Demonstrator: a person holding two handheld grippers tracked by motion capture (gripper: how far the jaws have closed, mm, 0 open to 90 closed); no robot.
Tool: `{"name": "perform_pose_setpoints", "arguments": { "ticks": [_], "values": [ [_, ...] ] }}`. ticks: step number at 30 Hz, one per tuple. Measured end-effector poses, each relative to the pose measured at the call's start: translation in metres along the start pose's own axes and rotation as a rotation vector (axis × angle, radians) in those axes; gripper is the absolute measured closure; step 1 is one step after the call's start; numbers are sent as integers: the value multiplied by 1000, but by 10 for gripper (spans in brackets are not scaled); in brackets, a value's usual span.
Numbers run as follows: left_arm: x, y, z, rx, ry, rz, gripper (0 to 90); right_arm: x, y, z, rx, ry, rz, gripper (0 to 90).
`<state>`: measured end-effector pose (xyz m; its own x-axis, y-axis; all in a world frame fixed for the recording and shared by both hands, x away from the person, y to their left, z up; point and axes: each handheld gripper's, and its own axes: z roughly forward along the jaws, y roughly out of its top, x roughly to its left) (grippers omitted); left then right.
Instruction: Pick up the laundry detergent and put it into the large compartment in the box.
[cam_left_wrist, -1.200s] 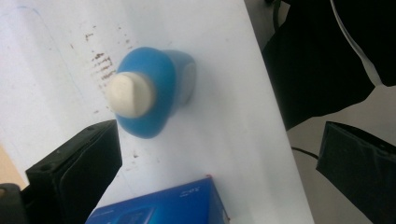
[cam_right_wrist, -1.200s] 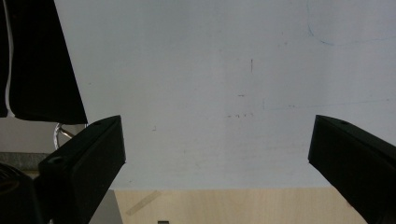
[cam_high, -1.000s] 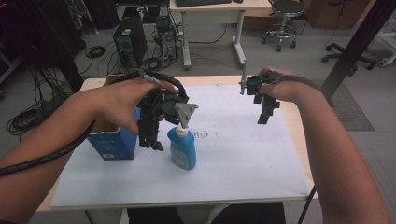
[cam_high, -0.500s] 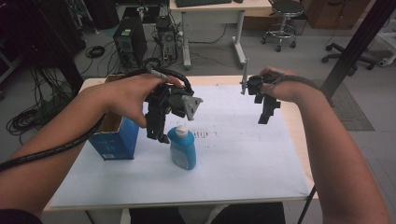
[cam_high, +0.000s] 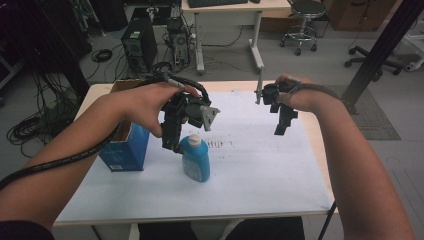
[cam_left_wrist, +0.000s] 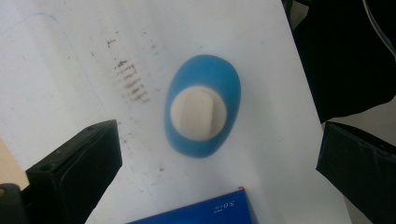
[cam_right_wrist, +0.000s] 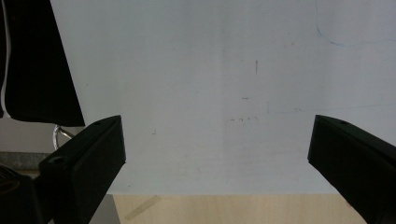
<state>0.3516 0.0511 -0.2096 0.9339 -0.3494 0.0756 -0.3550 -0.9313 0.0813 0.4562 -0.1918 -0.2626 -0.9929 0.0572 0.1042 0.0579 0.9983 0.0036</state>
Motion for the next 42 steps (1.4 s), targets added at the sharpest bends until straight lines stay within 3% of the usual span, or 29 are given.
{"name": "perform_pose_setpoints", "arguments": {
  "ticks": [21, 32, 42],
  "values": [
    [7, 1, 44, 15, -22, 14, 2, -1, -1, 4, -5, 7, 4, 38],
    [6, 0, 57, 23, 3, 26, 2, -2, 0, 5, -1, 4, 6, 38],
    [8, 1, 68, 15, -9, 40, 2, -3, 4, 8, 12, 8, 6, 38]
  ]
}}
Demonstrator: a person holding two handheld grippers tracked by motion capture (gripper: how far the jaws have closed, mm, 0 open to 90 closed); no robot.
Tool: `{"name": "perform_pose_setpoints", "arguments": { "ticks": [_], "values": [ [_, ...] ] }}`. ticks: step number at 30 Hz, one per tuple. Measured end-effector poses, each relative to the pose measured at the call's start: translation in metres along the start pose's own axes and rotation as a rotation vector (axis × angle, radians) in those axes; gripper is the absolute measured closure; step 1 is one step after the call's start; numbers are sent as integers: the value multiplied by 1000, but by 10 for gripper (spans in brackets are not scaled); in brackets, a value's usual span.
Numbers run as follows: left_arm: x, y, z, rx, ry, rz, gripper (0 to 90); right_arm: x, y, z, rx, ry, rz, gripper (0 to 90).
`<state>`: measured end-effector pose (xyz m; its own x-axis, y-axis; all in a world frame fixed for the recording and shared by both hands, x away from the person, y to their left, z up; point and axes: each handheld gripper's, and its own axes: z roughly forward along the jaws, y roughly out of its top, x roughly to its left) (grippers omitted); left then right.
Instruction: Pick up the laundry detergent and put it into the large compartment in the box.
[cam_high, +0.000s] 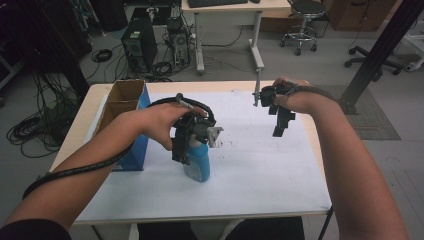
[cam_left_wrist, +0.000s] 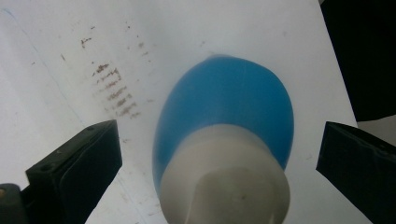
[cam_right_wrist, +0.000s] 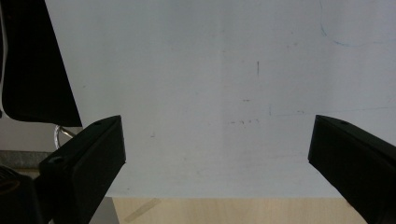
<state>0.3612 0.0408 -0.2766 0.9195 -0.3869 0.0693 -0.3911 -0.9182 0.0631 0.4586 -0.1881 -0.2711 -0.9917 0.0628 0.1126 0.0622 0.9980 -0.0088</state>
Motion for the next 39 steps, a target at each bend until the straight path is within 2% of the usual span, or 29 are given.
{"name": "perform_pose_setpoints", "arguments": {
  "ticks": [5, 9, 12, 13, 17, 21, 22, 26, 39],
  "values": [
    [-1, 1, 2, -4, 1, 10, 2, 0, 1, 0, -3, 1, 1, 38],
    [-2, 0, 3, -8, -7, -2, 2, 0, 0, 0, -3, 1, 2, 38],
    [-2, 0, 4, -10, 5, 11, 2, -1, 0, 0, -3, 2, 4, 38],
    [-2, -1, 4, -8, -6, 0, 2, -1, 0, 0, -2, 2, 6, 38],
    [-2, -1, 8, -7, 2, 11, 2, -1, 2, 1, -1, 4, 6, 38],
    [-2, -2, 11, -3, 3, 6, 2, -1, 6, 1, 7, 3, -1, 39],
    [-3, -2, 12, -2, -5, -7, 2, 0, 8, 0, 8, 2, -7, 38],
    [-3, -1, 13, -3, 3, 7, 2, 0, 10, 0, 9, 2, -7, 38],
    [-1, 0, 18, 3, 3, 8, 3, -1, 7, 2, 8, 2, -2, 39]
  ]
}}
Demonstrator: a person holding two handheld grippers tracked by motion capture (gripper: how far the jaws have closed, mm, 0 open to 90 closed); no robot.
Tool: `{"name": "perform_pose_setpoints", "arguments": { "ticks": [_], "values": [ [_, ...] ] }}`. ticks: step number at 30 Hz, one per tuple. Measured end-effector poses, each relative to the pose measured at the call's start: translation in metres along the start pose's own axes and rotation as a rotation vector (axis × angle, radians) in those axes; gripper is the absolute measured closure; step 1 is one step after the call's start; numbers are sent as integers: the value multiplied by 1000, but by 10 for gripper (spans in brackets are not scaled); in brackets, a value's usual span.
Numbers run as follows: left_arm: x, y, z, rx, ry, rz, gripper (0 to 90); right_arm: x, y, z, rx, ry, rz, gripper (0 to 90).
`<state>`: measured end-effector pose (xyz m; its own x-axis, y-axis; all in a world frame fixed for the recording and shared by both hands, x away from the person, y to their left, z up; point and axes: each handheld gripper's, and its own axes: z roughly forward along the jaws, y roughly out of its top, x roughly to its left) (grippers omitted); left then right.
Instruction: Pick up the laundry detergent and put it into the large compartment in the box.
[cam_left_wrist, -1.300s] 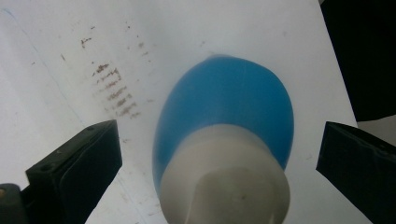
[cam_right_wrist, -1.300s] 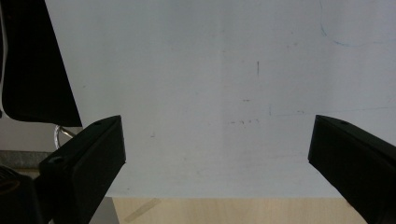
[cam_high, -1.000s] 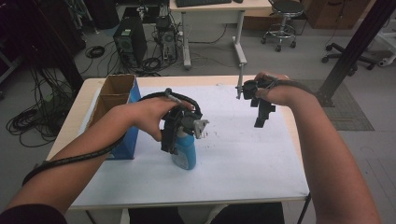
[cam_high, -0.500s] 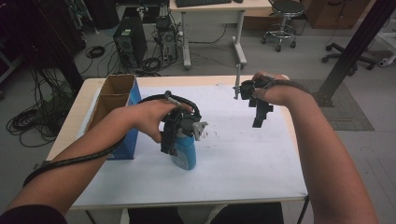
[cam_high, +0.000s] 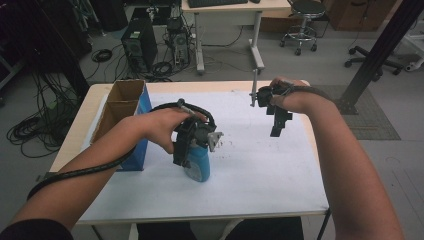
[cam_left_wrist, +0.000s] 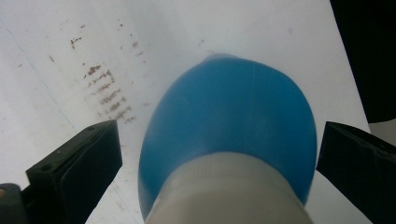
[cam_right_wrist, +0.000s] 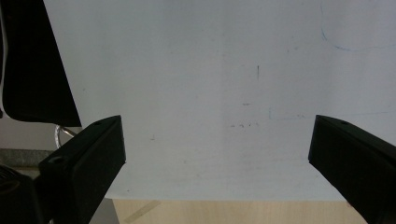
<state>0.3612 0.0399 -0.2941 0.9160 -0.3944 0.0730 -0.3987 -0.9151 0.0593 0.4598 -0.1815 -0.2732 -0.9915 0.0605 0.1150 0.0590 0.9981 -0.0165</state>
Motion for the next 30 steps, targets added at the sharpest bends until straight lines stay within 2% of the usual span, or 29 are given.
{"name": "perform_pose_setpoints", "arguments": {
  "ticks": [3, 11, 12, 14, 15, 16, 22, 23, 30],
  "values": [
    [0, 0, 0, -2, -6, -13, 4, 0, 0, 0, 1, -2, 0, 38],
    [1, 0, 1, 3, -8, 0, 14, -1, 1, 2, 2, 0, -1, 38],
    [0, -1, 1, 5, -16, -13, 16, -1, 1, 2, 4, 1, -2, 39],
    [1, -1, 1, 5, -9, -4, 18, -1, 1, 3, 6, 0, -2, 38],
    [0, -1, 2, 5, -14, -15, 18, -1, 1, 3, 6, 0, -2, 39],
    [1, -1, 1, 5, -3, -1, 19, -1, 1, 2, 6, 0, -3, 38],
    [-1, 2, -2, -3, -14, -4, 56, -1, 0, 3, 6, 2, 2, 38],
    [-1, 3, -3, 1, -5, 10, 56, -1, 0, 4, 6, 3, 3, 38],
    [-1, 3, -4, 13, -7, 9, 81, -2, 0, 6, 4, 4, 1, 38]
  ]
}}
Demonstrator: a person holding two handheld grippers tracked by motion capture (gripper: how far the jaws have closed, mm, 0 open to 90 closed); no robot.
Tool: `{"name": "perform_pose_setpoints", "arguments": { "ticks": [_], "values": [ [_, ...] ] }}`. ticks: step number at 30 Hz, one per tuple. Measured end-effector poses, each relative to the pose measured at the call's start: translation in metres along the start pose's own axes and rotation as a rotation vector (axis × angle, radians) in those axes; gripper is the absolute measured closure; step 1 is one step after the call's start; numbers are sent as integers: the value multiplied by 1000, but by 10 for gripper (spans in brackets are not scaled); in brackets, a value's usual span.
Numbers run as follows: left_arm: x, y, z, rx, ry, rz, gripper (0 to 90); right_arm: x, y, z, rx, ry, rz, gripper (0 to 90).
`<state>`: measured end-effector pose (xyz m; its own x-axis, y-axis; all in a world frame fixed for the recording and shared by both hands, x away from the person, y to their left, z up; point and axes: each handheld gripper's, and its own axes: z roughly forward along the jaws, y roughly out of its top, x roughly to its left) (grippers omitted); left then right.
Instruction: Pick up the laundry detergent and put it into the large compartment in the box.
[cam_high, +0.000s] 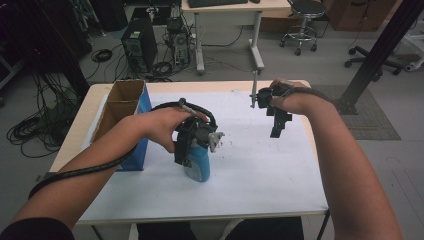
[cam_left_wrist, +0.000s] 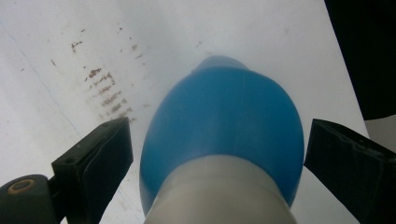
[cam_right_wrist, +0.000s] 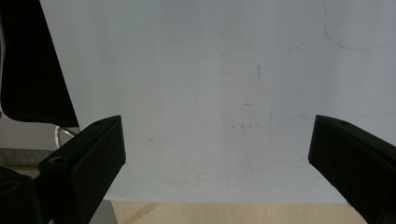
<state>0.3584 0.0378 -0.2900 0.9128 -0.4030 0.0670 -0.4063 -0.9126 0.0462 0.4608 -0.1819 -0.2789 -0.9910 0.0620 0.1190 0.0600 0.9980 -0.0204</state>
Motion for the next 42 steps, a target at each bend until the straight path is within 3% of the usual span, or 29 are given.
{"name": "perform_pose_setpoints", "arguments": {
  "ticks": [21, 42],
  "values": [
    [1, -2, -2, 19, 21, -4, 132, -2, 1, 3, 2, 3, -2, 38],
    [1, -3, -1, 41, 3, -5, 253, -2, 2, 6, 13, 2, -2, 39]
  ]
}}
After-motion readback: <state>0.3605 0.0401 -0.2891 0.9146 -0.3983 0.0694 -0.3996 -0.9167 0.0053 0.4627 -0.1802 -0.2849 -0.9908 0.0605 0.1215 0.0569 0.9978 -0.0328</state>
